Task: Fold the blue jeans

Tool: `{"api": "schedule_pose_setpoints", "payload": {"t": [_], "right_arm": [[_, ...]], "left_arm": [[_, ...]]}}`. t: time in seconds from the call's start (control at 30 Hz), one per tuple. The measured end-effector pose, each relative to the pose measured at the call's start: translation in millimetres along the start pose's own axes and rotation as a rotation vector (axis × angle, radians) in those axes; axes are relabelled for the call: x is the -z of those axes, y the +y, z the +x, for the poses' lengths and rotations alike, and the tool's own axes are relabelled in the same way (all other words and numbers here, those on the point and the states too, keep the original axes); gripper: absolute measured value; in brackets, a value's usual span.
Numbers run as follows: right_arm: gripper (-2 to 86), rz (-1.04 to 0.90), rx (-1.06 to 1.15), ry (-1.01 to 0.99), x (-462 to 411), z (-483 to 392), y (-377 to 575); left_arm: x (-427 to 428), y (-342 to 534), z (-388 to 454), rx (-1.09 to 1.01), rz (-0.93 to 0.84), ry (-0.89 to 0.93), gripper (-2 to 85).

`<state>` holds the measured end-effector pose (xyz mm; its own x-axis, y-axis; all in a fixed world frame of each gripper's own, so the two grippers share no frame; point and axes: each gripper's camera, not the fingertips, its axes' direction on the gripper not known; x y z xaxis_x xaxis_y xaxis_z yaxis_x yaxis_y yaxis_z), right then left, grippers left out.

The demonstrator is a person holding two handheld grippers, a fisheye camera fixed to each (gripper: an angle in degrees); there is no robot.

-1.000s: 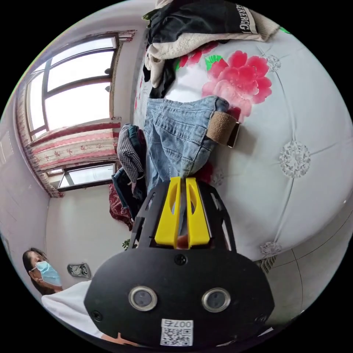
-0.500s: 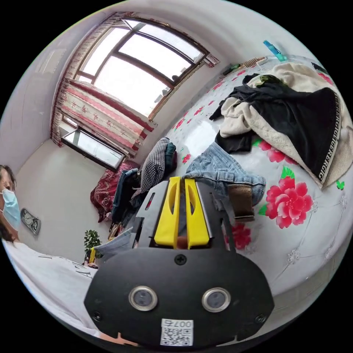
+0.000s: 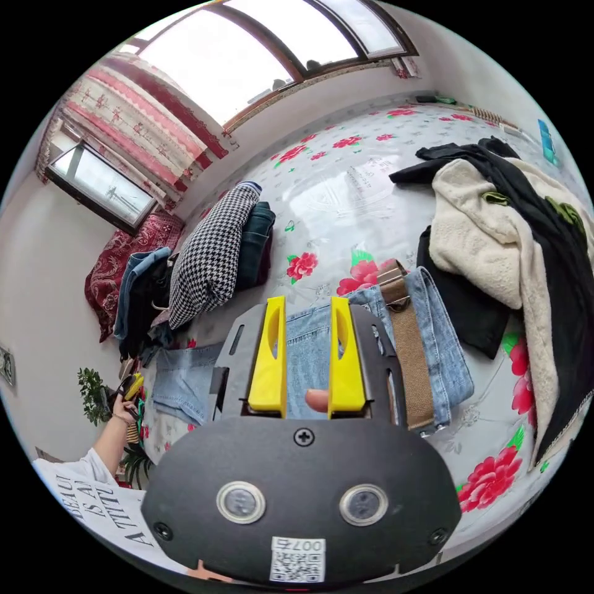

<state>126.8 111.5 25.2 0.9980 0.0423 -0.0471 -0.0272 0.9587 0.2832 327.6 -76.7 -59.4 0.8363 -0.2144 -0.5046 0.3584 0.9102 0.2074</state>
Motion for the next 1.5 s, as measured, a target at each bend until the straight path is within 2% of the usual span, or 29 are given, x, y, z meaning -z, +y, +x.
{"api": "schedule_pose_setpoints", "payload": {"t": [0.17, 0.23, 0.3, 0.37, 0.5, 0.53, 0.63, 0.73, 0.8, 0.93, 1.0, 1.17, 1.37, 1.5], "right_arm": [[10.6, 0.046, -0.348, 0.131, 56.1, 75.8, 69.1], [11.0, 0.034, -0.449, 0.094, 62.5, 101.5, 92.0], [11.1, -0.018, -0.510, -0.031, 48.8, 121.9, 101.4], [10.7, -0.036, -0.513, -0.140, 30.5, 127.2, 94.6], [7.7, -0.064, -0.524, -0.197, 16.0, 131.0, 64.4], [7.3, -0.050, -0.511, -0.190, 22.3, 129.3, 58.8], [6.5, -0.057, -0.284, -0.066, 48.5, 101.9, 28.1], [7.4, -0.085, -0.163, 0.069, 64.7, 75.5, 23.9], [8.8, -0.058, -0.049, 0.153, 82.2, 42.7, 48.0], [10.0, -0.095, 0.148, 0.136, 90.2, -12.5, 117.4], [10.2, -0.190, 0.230, 0.088, 79.8, -39.5, 161.9], [10.7, -0.300, 0.319, 0.059, 44.8, -78.4, 196.6], [11.4, -0.182, 0.253, 0.005, 49.3, -114.7, 130.7], [11.7, -0.251, 0.247, 0.044, 32.8, -127.0, 108.2]], "left_arm": [[-33.1, 41.9, -9.6, -0.054, -0.058, -0.263, 7.2], [-49.8, 47.9, -7.4, -0.073, -0.103, -0.318, 6.7], [-61.0, 51.7, 5.4, -0.128, -0.091, -0.405, 3.9], [-79.1, 52.2, 28.9, -0.236, -0.112, -0.562, 0.1], [-98.3, 51.1, 52.3, -0.376, -0.181, -0.667, -0.8], [-100.7, 54.0, 57.0, -0.431, -0.231, -0.691, -0.9], [-88.4, 85.9, 56.3, -0.507, -0.331, -0.682, -0.9], [-55.6, 146.8, 40.2, -0.471, -0.370, -0.673, -1.0], [-36.0, 180.2, 31.9, -0.449, -0.395, -0.682, -1.0], [-9.5, 207.4, 23.0, -0.411, -0.422, -0.651, -1.0], [-10.9, 201.8, 23.9, -0.408, -0.436, -0.640, -1.0], [-27.6, 186.9, 30.4, -0.458, -0.506, -0.672, -1.0], [-25.7, 186.1, 30.7, -0.520, -0.494, -0.667, -1.0], [-25.2, 182.3, 29.0, -0.542, -0.504, -0.662, -1.0]]}}
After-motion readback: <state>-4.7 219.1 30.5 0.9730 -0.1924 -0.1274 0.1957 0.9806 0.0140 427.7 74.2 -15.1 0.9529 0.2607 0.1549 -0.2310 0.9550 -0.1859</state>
